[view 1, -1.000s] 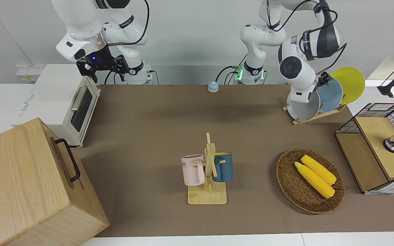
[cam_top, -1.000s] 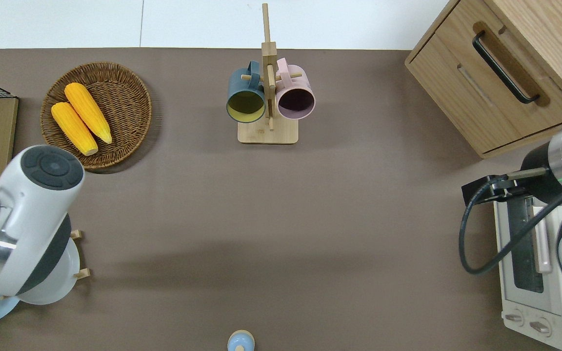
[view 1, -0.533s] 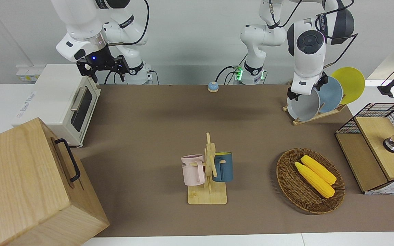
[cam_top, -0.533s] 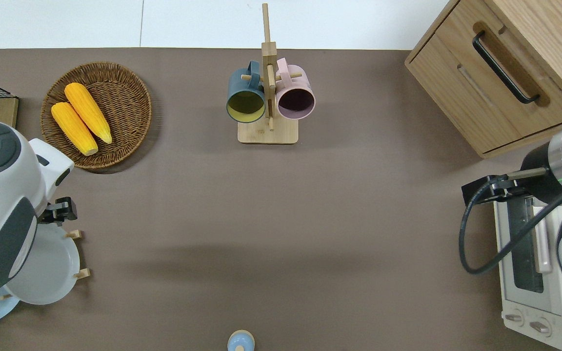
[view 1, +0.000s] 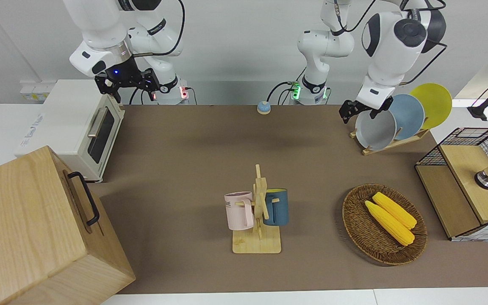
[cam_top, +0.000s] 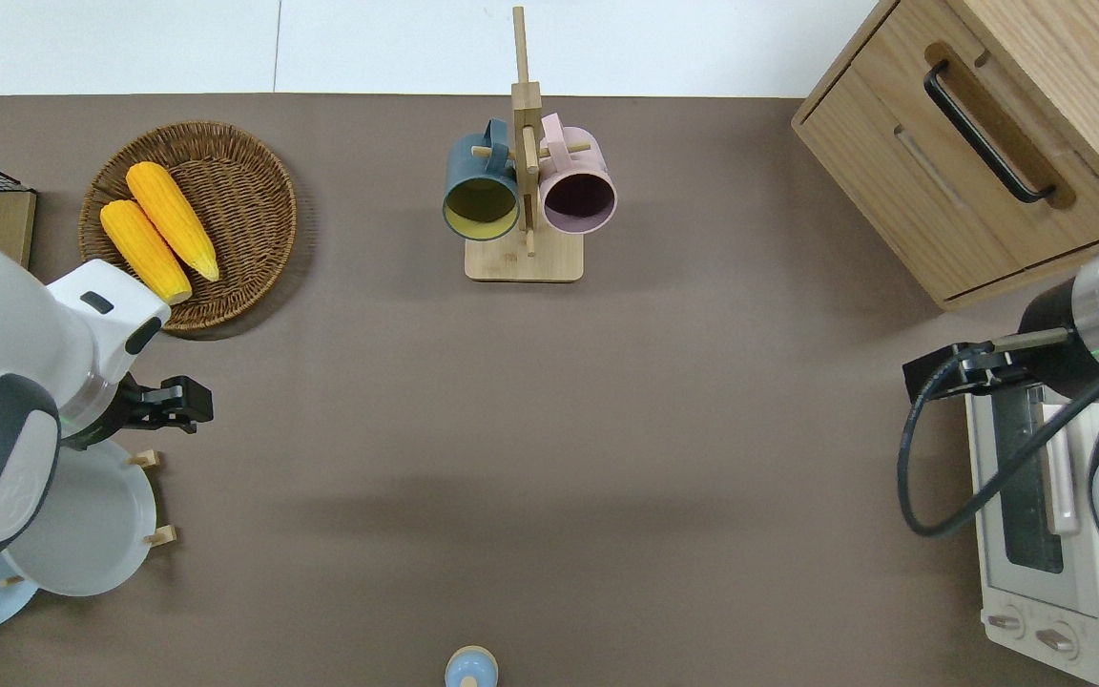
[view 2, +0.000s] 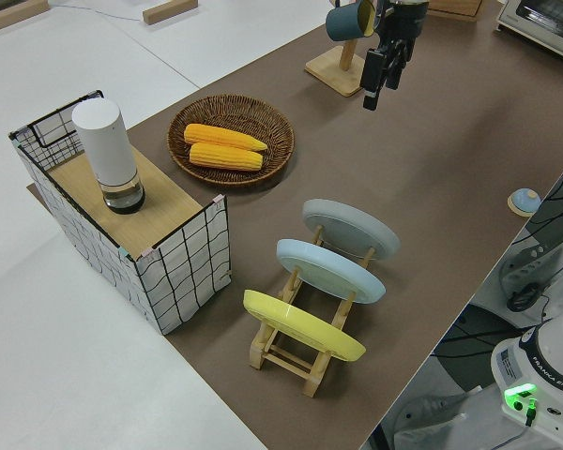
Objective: Pick gray plate from table and place it on lower plate rack with left arm
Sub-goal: 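Open the left gripper and withdraw it from the rack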
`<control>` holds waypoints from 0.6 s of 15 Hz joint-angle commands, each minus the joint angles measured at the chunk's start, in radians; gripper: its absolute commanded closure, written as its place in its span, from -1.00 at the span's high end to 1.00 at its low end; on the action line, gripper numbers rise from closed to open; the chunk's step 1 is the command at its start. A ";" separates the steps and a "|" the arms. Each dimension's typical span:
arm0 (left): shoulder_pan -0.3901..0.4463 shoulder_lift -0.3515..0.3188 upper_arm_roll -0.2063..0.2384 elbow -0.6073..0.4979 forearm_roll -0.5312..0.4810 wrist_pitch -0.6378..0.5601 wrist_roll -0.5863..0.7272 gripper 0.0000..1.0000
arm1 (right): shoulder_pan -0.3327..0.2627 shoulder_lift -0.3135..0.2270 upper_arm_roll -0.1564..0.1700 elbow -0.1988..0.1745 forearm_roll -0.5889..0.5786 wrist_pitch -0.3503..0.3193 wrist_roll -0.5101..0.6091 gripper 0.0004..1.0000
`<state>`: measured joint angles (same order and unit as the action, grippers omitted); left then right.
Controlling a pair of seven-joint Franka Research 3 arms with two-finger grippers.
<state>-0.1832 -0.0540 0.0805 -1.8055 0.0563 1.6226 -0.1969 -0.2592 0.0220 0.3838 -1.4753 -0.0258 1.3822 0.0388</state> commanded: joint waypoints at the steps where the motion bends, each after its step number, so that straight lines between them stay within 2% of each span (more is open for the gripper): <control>1: 0.039 -0.006 0.002 0.090 -0.075 -0.020 0.100 1.00 | -0.023 -0.002 0.021 0.007 -0.005 -0.011 0.012 0.97; 4: 0.042 -0.006 0.001 0.132 -0.073 -0.021 0.102 1.00 | -0.023 -0.002 0.021 0.007 -0.005 -0.011 0.012 0.97; 9: 0.070 -0.009 -0.030 0.141 -0.066 -0.021 0.106 1.00 | -0.023 -0.002 0.020 0.007 -0.005 -0.011 0.012 0.97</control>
<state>-0.1361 -0.0669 0.0742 -1.6784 0.0017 1.6179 -0.1108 -0.2592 0.0220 0.3838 -1.4753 -0.0258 1.3822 0.0388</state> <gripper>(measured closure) 0.000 0.013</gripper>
